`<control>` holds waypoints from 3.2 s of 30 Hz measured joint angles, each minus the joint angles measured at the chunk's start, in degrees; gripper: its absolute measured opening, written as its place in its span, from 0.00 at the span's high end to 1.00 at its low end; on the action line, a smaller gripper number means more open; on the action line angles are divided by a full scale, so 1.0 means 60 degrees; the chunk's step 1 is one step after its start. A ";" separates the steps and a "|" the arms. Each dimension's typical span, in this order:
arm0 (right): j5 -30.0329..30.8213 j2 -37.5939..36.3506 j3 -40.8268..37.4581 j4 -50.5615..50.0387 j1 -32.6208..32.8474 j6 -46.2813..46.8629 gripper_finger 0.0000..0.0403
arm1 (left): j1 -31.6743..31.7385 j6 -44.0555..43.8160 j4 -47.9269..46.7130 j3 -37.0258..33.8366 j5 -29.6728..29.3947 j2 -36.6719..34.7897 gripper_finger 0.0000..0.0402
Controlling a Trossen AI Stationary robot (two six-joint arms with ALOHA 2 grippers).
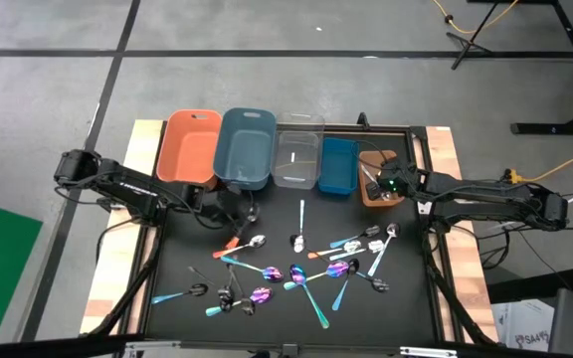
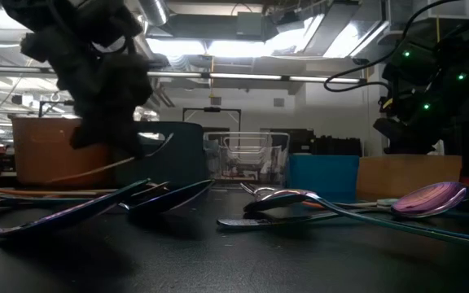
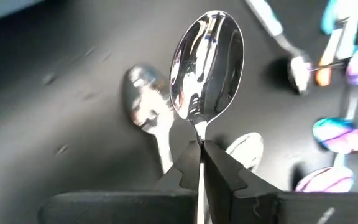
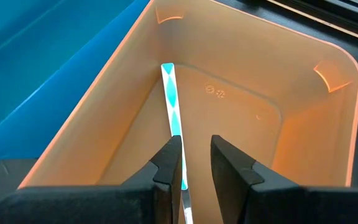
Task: Sort silverware by color (type)
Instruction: Put the orange spoon into the left orange bin
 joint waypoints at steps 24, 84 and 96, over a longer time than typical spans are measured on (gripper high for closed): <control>0.0001 -0.0001 0.0000 0.0006 -0.0003 0.0000 0.82 | 0.0417 0.2121 0.2543 0.0011 -0.2231 -0.3494 0.99; 0.0002 -0.0001 0.0000 0.0048 -0.0003 0.0000 0.82 | 0.7102 0.3000 -0.5110 0.0011 -0.4353 -0.4012 1.00; 0.0002 -0.0001 0.0000 0.0044 -0.0003 0.0000 0.82 | 0.7118 0.3006 -0.5087 0.0011 -0.4390 -0.3883 1.00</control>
